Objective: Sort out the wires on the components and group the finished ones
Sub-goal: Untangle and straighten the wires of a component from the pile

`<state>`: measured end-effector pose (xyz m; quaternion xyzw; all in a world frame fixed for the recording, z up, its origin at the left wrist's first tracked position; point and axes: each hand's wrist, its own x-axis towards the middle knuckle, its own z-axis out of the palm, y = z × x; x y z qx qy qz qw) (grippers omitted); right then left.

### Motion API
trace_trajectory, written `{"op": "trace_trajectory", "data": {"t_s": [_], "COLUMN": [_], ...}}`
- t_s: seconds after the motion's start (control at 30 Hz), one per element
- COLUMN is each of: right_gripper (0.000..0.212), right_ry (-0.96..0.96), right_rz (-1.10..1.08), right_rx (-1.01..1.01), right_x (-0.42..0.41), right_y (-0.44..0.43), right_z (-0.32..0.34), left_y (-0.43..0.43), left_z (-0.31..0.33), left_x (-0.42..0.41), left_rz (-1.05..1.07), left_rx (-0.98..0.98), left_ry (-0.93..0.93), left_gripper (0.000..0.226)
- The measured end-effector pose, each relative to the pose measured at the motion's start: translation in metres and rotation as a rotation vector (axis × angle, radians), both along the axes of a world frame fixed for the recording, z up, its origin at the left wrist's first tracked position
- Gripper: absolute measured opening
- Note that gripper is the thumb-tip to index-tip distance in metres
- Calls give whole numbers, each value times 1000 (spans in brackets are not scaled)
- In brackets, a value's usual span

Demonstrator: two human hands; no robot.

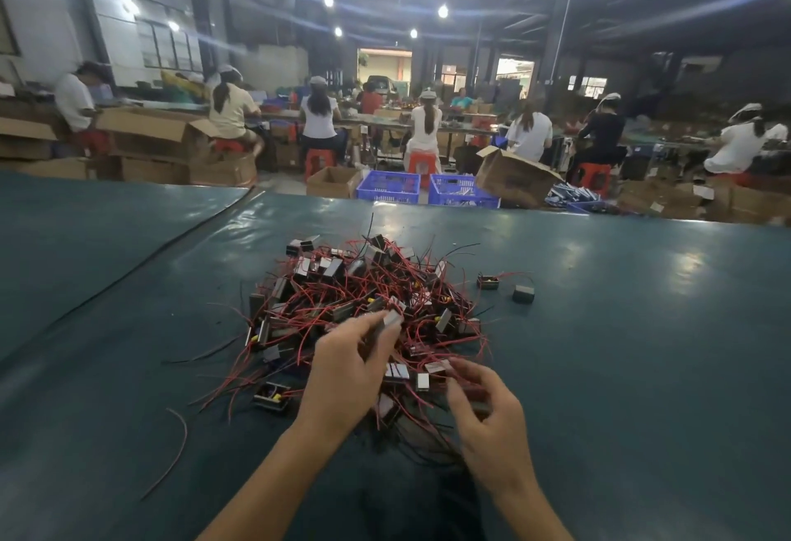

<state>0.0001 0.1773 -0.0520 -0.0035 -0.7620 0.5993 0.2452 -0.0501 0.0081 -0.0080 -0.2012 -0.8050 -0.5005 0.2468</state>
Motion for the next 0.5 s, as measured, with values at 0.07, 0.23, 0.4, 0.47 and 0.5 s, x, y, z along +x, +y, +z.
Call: {"op": "trace_trajectory", "data": {"t_s": [0.07, 0.23, 0.4, 0.47, 0.5], "right_gripper": [27, 34, 18, 18, 18], "right_ry": [44, -9, -85, -102, -103], "right_rz": [20, 38, 55, 52, 46], "right_rx": [-137, -263, -110, -66, -51], "right_x": [8, 19, 16, 15, 14], "right_y": [4, 11, 11, 10, 8], "right_z": [-1, -13, -25, -28, -28], "left_y": [10, 29, 30, 24, 21], "left_z": [17, 6, -40, -48, -49], "left_x": [2, 12, 35, 37, 37], "left_rz": [-86, -275, -303, -294, -294], "left_rx": [215, 558, 738, 753, 761], "left_ry": [-149, -705, -911, -924, -917], "left_gripper": [20, 22, 25, 28, 31]}}
